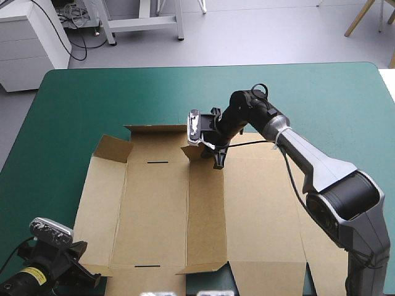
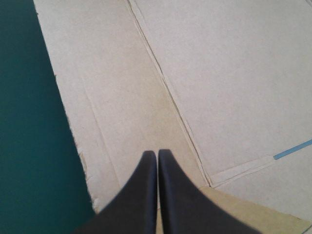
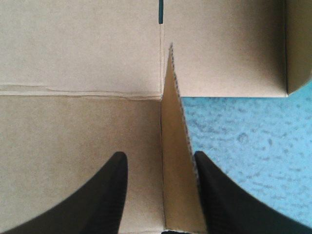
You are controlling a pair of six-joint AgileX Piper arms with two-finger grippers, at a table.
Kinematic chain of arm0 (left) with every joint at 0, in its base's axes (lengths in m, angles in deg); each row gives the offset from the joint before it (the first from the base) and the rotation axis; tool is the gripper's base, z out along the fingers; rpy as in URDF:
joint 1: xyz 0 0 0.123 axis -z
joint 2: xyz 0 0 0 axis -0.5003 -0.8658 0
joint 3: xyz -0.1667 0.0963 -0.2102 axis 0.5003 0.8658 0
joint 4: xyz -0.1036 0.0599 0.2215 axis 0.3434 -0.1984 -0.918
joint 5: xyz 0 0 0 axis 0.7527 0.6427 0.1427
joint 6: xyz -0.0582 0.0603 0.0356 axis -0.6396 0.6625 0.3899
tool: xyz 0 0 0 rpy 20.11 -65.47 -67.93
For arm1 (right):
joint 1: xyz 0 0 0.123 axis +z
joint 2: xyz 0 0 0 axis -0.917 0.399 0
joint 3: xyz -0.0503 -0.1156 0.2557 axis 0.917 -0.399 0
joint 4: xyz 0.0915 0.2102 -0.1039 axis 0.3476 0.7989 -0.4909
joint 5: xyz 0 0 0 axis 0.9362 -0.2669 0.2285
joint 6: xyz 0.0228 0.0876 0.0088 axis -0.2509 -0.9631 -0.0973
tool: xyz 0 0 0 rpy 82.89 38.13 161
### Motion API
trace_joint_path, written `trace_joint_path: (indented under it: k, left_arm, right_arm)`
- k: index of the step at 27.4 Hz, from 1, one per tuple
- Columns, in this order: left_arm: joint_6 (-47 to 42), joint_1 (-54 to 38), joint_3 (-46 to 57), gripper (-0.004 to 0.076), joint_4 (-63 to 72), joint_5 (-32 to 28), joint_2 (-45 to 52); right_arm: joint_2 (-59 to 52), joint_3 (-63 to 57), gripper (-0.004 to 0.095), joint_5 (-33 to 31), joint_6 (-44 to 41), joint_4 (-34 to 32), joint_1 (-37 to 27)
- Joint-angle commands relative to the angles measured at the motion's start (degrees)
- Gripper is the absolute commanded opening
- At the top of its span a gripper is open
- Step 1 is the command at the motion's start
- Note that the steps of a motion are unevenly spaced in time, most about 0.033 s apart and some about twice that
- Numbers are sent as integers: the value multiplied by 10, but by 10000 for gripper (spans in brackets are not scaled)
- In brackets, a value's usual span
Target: Fold the box
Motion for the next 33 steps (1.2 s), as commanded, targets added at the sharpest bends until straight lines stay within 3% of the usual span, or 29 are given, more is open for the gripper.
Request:
trace_joint_path:
  k: [1,6,18,26,33]
  left_arm:
    - [-5,0,-11,-10,3,-29,-9]
    - [-5,0,-11,-10,3,-29,-9]
    - [-5,0,-11,-10,1,-29,-9]
    - [-4,0,-11,-10,-11,-29,-9]
    - [-4,0,-11,-10,-12,-29,-9]
  right_arm:
    - [-32,17,491,8,-15,-5,-1]
    - [-36,17,462,2,-38,-79,-1]
    - [-74,18,286,-20,-244,-296,-7]
    - [-113,18,-22,-77,-302,-298,-50]
    - [-204,12,-19,-78,-410,-258,-164]
